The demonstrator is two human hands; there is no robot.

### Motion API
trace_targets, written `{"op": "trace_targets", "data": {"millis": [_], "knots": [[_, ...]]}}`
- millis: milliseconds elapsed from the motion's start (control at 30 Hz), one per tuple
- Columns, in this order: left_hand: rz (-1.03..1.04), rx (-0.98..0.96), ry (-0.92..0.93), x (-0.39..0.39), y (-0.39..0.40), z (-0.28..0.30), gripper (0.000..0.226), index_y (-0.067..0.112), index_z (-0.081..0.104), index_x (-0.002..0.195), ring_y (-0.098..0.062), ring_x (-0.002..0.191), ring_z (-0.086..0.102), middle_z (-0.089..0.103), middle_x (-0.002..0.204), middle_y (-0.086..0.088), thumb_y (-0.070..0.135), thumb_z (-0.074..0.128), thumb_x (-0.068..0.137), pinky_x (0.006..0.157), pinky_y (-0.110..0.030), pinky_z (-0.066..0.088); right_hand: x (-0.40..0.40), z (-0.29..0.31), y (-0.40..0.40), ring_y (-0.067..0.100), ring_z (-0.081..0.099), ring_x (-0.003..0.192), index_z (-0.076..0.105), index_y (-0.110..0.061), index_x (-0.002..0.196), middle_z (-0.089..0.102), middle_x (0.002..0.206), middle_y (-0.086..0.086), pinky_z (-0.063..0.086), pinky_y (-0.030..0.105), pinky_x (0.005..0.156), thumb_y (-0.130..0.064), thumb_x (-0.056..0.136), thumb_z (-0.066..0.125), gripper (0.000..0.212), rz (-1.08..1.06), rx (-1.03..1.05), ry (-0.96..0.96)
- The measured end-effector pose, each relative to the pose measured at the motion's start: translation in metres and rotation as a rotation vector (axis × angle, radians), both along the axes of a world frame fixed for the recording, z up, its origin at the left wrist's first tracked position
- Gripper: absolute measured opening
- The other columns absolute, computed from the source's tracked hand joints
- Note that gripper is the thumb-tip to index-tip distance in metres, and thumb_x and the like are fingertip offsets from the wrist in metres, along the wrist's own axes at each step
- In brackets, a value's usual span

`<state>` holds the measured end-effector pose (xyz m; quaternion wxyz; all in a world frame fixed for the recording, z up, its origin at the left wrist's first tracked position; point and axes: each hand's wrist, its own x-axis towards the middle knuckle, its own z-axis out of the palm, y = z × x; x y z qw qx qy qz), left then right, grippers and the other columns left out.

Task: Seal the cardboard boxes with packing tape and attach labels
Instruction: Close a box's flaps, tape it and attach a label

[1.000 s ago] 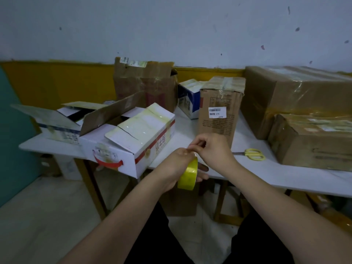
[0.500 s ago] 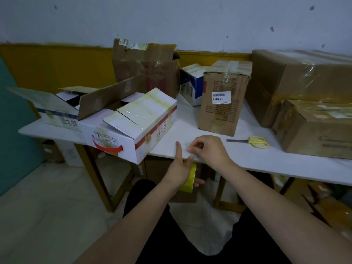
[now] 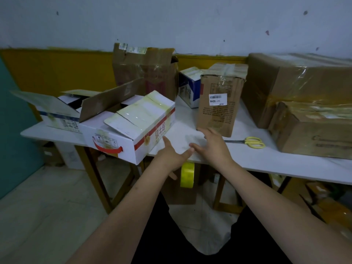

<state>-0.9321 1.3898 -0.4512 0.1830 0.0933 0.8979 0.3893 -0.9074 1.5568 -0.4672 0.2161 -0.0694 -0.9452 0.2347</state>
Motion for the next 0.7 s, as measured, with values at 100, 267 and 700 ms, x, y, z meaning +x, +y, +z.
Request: {"op": "trace_targets", "data": {"millis": [100,267,700], "knots": [[-0.022,-0.019,0.173,0.002,0.004,0.047,0.113,0.032,-0.020,0.157,-0.034,0.114,0.062,0.009,0.168,-0.004,0.076,0.053,0.084,0.060,-0.033,0.062,0.012,0.023,0.012,0.022,0.046,0.130,0.052,-0.018,0.140,0.051,0.141,0.002,0.040,0.037,0.106,-0.052,0.090,0.060,0.061,-0.018,0.071,0.212],[-0.081,0.036,0.390,-0.014,0.036,0.105,0.115,0.031,-0.020,0.157,-0.036,0.132,0.051,0.024,0.165,-0.008,0.082,0.049,0.080,0.099,-0.044,0.050,0.012,0.080,0.053,0.024,0.026,0.145,0.035,-0.022,0.152,0.028,0.160,0.003,0.028,0.044,0.116,-0.059,0.089,0.060,0.078,-0.182,0.218,0.325],[-0.147,0.180,0.471,-0.164,0.157,0.163,0.092,0.019,0.028,0.157,-0.031,0.141,0.040,0.029,0.160,-0.011,0.066,0.061,0.085,0.110,-0.042,0.042,-0.066,0.153,0.116,0.010,0.053,0.108,0.071,-0.022,0.115,0.060,0.109,-0.010,0.046,0.029,0.093,-0.058,0.082,0.070,0.049,-0.051,-0.065,0.199]]}}
